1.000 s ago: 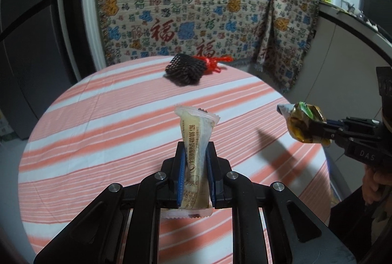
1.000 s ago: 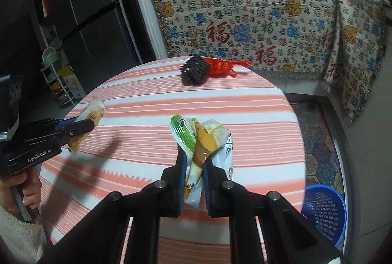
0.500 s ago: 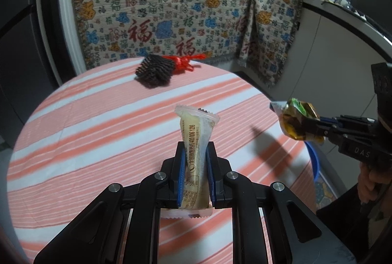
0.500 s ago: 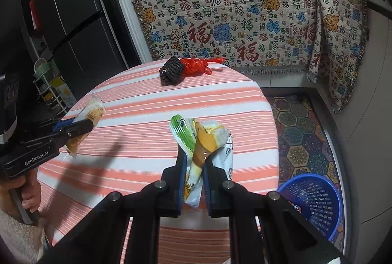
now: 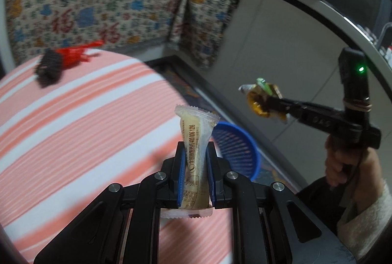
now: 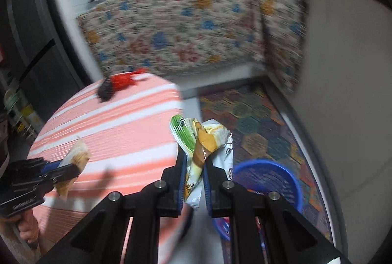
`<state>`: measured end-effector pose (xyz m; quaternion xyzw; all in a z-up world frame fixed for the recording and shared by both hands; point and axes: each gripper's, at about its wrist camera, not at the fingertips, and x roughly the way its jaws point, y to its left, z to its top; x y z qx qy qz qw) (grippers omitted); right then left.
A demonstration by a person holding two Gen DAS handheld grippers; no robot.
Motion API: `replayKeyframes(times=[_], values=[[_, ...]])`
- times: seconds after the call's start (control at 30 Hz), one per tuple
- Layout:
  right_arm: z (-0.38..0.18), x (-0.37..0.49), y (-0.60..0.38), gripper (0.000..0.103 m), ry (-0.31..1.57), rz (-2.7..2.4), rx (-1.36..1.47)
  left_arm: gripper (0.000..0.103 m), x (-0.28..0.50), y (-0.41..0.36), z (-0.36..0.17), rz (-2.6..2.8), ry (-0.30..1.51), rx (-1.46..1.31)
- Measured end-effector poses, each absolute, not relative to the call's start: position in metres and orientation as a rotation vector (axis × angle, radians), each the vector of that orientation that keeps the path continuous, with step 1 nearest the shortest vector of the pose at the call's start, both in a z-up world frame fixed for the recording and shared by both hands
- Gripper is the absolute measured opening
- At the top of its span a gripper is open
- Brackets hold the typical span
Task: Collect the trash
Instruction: 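Carry the cream and green wrappers over the blue wastebasket and open both tools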
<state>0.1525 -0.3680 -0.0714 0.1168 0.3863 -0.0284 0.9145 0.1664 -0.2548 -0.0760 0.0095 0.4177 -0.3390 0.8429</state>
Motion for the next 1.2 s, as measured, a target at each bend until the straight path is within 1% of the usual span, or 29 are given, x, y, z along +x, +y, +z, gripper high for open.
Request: replayKeyframes(times=[0.23, 0.4, 0.6, 0.87, 0.93, 0.97, 1.0, 1.03, 1.07, 1.1, 1.13, 1.2], values=[[-0.109, 0.135, -0.439, 0.013, 0.853, -0.174, 0.345, 0.015, 0.167, -0.357, -0.103, -0.833, 0.942, 0.040], [-0.134, 0.129, -0.477, 0.013, 0.887, -0.215, 0.411, 0.015, 0.176, -0.402, -0.132, -0.833, 0.989, 0.049], [-0.161, 0.132, -0.508, 0.013, 0.913, -0.235, 0.485, 0.015, 0.188, -0.434, -0.165, -0.830, 1.024, 0.077], [-0.191, 0.144, -0.530, 0.013, 0.953, -0.215, 0.576, 0.015, 0.202, -0.442, -0.185, -0.810, 1.054, 0.084], [-0.195, 0.145, -0.532, 0.016, 0.958, -0.214, 0.581, 0.016, 0.205, -0.445, -0.191, -0.801, 1.064, 0.095], [-0.198, 0.147, -0.533, 0.016, 0.960, -0.216, 0.584, 0.019, 0.206, -0.446, -0.193, -0.788, 1.068, 0.102], [-0.200, 0.149, -0.534, 0.017, 0.961, -0.221, 0.585, 0.031, 0.208, -0.447, -0.197, -0.777, 1.078, 0.103], [-0.201, 0.150, -0.535, 0.020, 0.962, -0.219, 0.587, 0.050, 0.210, -0.447, -0.200, -0.768, 1.089, 0.095], [-0.204, 0.151, -0.536, 0.033, 0.961, -0.216, 0.592, 0.056, 0.211, -0.446, -0.201, -0.758, 1.093, 0.085], [-0.205, 0.151, -0.537, 0.041, 0.956, -0.211, 0.599, 0.059, 0.212, -0.444, -0.201, -0.750, 1.092, 0.079], [-0.205, 0.151, -0.538, 0.050, 0.951, -0.212, 0.605, 0.059, 0.214, -0.443, -0.202, -0.746, 1.093, 0.080], [-0.204, 0.149, -0.539, 0.050, 0.938, -0.217, 0.611, 0.060, 0.214, -0.441, -0.199, -0.743, 1.098, 0.081]])
